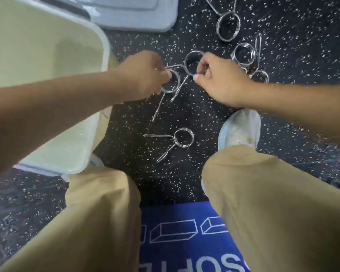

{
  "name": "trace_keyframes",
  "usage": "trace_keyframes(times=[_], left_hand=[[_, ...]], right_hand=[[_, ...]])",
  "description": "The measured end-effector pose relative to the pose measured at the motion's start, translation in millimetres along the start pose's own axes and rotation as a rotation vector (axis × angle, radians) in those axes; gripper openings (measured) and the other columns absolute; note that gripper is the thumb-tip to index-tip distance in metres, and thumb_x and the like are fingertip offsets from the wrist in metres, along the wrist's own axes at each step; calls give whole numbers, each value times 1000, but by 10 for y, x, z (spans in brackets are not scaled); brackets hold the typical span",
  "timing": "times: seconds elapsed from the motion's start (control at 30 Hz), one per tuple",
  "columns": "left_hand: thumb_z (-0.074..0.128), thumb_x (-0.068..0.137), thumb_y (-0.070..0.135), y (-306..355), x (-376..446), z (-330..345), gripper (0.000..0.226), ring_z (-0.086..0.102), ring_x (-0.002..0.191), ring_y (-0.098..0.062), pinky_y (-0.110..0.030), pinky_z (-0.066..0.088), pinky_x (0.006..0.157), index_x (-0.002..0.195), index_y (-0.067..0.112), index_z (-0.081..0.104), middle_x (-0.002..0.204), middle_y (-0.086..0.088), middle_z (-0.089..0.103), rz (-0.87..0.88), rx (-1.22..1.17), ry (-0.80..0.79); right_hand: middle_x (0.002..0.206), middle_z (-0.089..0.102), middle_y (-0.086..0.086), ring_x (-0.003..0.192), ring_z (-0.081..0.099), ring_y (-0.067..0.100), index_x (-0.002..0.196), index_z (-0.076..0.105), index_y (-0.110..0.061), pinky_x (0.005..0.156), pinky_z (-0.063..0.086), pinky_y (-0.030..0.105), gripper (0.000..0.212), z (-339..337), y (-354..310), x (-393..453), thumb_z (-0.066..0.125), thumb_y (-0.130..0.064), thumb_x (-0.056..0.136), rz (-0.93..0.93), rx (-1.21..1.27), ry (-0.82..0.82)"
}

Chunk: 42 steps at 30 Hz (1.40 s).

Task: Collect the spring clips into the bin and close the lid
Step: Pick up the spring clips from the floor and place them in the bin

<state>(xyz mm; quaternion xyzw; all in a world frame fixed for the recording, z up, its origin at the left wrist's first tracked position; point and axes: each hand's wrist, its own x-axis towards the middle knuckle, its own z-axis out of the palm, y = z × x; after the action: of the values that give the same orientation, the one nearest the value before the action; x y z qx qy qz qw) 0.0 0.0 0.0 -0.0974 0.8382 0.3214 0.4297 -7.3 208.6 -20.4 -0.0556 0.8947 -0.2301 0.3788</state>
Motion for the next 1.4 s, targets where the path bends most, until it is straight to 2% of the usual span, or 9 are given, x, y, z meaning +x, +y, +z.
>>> trace_keyframes(times=[0.13,0.27,0.37,0.47,0.6,0.83,0.97,1.2,1.4], left_hand=[[53,97,18,-102,221,133,23,55,65,-11,-27,38,48,117,25,61,99,-2,66,191,383,26],[57,94,21,-189,339,183,20,61,79,-30,-38,48,61,114,18,56,92,-7,61,259,755,-49],[54,96,29,-177,406,239,21,63,81,-29,-37,46,59,114,18,57,99,-5,66,324,1008,-47],[46,100,36,-113,476,293,25,53,71,-25,-34,43,58,115,19,56,83,0,55,338,1135,-85],[50,101,23,-34,571,292,18,61,71,-23,-34,45,56,116,17,58,85,0,66,458,1290,-83],[45,98,10,-11,648,283,32,32,44,-20,-32,33,44,131,10,47,57,1,35,617,1256,-140],[49,97,3,51,573,249,33,33,52,-20,-33,36,52,129,9,55,81,-2,60,698,1332,-203],[52,96,2,31,401,164,31,56,68,-24,-35,40,55,126,7,59,102,-7,67,589,1361,-175],[41,98,21,117,86,-35,17,44,51,-15,-29,31,43,103,11,54,63,3,46,455,1010,-36]], right_hand=[[97,67,7,88,64,33,114,55,-12,69,49,40,32,43,-91,233,51,-40,98,-90,-365,106],[88,58,12,77,50,31,103,60,-8,64,36,37,30,68,-219,374,50,-36,99,-164,-595,95],[86,60,12,74,49,31,94,61,-12,63,38,36,28,89,-236,460,49,-36,99,-212,-675,52],[90,63,10,82,60,34,101,61,-14,64,38,36,29,63,-182,526,46,-39,100,-206,-706,-1],[102,69,9,87,65,34,111,60,-13,64,37,36,35,73,-96,603,41,-40,101,-203,-686,-27],[86,67,3,78,66,31,100,57,-18,59,36,35,23,79,-10,615,43,-36,98,-227,-590,48],[70,51,-2,73,64,28,85,51,-18,56,35,34,18,14,28,600,46,-33,95,-212,-530,65],[62,54,-5,60,56,22,82,55,-18,54,41,34,23,-316,4,534,48,-35,96,-205,-457,164],[67,64,-4,64,62,19,82,65,-20,63,55,35,21,-584,-99,352,55,-32,95,-261,-342,225]])
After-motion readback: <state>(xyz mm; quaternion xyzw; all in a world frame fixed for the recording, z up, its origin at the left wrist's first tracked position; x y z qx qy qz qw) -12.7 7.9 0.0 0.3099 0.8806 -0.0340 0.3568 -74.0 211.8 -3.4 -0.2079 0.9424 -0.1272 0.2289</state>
